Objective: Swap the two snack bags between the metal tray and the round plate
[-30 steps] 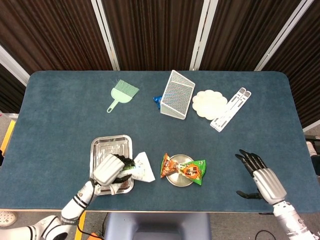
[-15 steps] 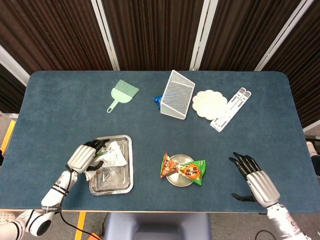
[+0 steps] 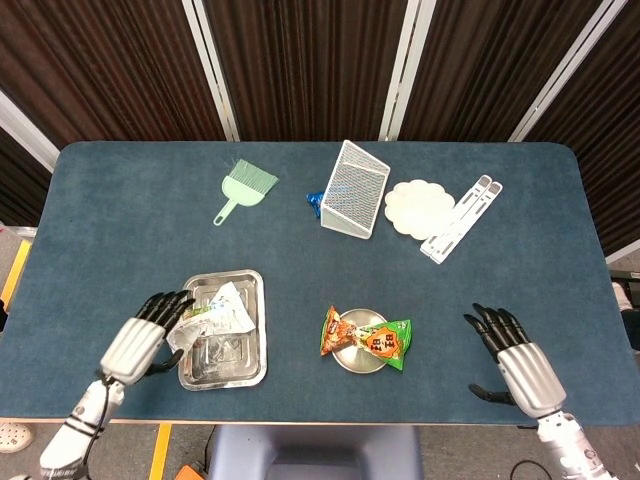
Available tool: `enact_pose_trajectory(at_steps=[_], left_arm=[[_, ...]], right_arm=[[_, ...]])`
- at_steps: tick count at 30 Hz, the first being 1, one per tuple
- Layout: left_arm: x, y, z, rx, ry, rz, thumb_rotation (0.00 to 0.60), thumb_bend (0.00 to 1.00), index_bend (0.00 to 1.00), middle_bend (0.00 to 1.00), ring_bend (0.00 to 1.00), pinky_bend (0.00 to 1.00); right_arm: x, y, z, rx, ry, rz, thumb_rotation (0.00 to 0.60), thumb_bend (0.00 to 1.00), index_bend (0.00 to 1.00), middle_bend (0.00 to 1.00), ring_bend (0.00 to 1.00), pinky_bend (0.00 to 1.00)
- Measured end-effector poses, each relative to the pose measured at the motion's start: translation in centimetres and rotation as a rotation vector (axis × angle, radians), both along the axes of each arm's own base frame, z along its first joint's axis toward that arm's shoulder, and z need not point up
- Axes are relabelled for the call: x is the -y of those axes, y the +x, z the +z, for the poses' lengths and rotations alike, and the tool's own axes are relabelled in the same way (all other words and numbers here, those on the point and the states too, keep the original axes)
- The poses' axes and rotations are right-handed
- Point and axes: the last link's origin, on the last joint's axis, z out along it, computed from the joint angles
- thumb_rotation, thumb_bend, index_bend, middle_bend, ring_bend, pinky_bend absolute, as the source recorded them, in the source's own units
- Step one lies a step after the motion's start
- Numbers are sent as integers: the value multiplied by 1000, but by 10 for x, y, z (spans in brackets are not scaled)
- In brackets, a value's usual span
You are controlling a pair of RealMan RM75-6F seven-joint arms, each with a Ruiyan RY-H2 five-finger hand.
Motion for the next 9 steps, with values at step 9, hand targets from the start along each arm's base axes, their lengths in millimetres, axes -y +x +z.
enact_pose_trajectory(at_steps=[9], left_arm=[[68, -43, 39, -49, 166, 141, 600, 413, 0, 0, 0, 14]], right_arm=[[-10, 1, -1, -72, -90, -1, 600, 132, 0, 0, 0, 0]])
